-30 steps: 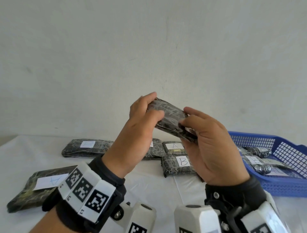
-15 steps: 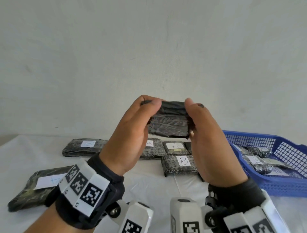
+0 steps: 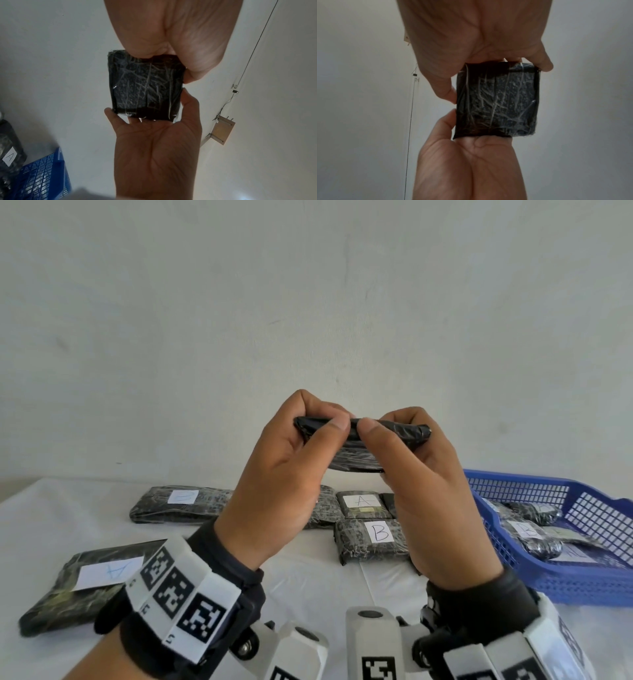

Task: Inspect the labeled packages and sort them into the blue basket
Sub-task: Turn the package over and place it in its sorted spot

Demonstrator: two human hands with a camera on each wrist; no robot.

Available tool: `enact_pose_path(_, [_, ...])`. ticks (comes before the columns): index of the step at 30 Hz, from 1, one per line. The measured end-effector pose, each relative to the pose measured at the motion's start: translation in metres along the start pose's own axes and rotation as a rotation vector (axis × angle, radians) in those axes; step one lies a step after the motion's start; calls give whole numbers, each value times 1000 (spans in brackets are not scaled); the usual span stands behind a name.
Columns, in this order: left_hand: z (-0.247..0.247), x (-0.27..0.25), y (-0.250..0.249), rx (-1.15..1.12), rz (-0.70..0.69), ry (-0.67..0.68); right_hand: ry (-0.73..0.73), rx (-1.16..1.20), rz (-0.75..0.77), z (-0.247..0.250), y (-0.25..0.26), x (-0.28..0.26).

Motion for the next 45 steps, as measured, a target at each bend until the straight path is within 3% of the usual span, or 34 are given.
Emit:
enact_pose_path(5, [-2,0,-1,-28,-18,7,-19,11,14,0,0,0])
enact_pose_path(13, [4,3,-1,-169,60,2,106,54,45,2,2,-1])
enact_pose_path(20, [5,3,6,-221,127,-7,105,94,2,7,-2,3])
enact_pose_path(24, [21,5,22,2,284,-124,78,-26,-2,10,-4,3])
enact_pose_path(28, [22,3,22,15,526,-100,44,-368,167,6,2,-1])
enact_pose_path(30, [24,6,15,14,519,-97,125,-485,180,2,-1,-4])
enact_pose_path(34, [39,9,5,100,475,-87,306,-552,-35,-6,-12,-9])
enact_pose_path(41, [32,3,-4,235,448,165,183,-584,-103,-16,-25,-12])
enact_pose_path(43, [36,5,-15,262,412,190,133,-580,-120,-11,-24,-10])
enact_pose_path(45, [53,10,-33,317,358,134,73,-599,-176,2,-26,-3])
Point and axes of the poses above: each hand's wrist, its own x-axis towards the middle knuckle, its own z-axis out of the back of the hand, y = z × x, the point moved 5 cm from there along x, towards the middle knuckle, and after that the axes turned 3 degrees about -y, right-handed, at the moved point
